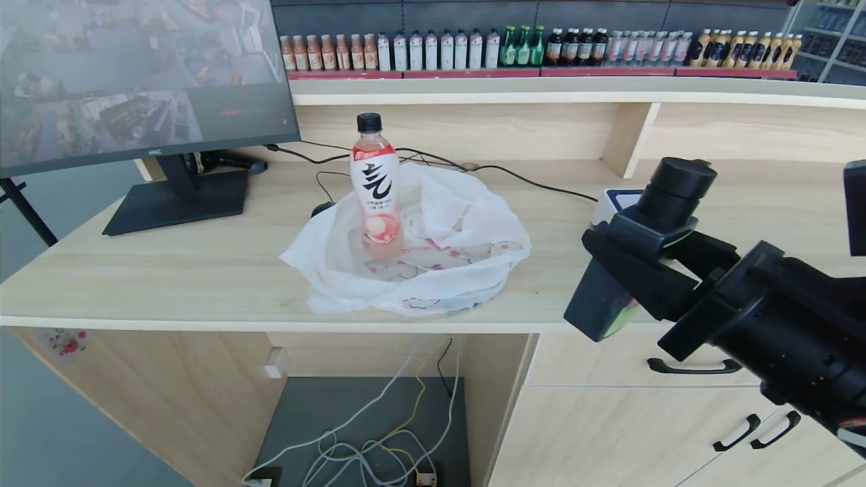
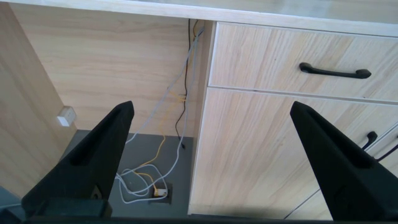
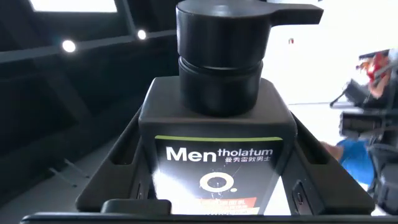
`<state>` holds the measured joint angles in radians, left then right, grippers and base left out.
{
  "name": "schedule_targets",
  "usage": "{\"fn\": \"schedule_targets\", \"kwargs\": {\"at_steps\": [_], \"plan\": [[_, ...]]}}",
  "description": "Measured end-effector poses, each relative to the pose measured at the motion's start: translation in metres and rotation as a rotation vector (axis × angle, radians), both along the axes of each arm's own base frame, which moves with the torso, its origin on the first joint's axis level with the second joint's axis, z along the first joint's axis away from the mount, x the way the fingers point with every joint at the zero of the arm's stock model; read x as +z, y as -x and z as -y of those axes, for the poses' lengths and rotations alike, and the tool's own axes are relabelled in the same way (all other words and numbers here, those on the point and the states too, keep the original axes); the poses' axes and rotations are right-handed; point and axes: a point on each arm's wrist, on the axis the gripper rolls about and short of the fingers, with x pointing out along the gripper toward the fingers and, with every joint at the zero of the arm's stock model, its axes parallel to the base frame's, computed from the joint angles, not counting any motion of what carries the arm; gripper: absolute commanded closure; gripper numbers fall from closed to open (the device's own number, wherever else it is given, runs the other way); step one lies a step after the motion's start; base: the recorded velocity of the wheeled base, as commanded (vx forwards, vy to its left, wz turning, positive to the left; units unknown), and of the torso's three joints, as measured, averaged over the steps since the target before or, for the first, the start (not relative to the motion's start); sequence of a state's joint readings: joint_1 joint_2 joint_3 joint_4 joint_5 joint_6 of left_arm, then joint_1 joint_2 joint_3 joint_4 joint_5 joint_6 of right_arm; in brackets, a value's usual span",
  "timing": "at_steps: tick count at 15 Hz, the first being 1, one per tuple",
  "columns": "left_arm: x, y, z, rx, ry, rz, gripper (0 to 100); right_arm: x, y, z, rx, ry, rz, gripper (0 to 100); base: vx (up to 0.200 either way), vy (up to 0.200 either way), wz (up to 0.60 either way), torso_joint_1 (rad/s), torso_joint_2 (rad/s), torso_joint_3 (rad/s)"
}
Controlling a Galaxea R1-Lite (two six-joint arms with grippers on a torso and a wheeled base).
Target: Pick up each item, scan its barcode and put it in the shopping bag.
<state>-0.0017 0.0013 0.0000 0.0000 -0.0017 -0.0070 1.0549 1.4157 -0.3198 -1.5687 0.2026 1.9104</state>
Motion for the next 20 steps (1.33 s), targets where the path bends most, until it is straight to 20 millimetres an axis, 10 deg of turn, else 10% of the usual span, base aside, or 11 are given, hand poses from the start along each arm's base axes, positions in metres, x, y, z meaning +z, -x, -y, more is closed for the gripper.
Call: {"fn": "schedule_targets", "kwargs": {"at_steps": [20], "plan": [[0.0,0.0,0.0,0.0,0.0,0.0,0,-0.002,-0.015,-0.002,0.131,-0.11,-0.375,100,0.0,0.0,0.0,0.0,0.0,0.0]]}}
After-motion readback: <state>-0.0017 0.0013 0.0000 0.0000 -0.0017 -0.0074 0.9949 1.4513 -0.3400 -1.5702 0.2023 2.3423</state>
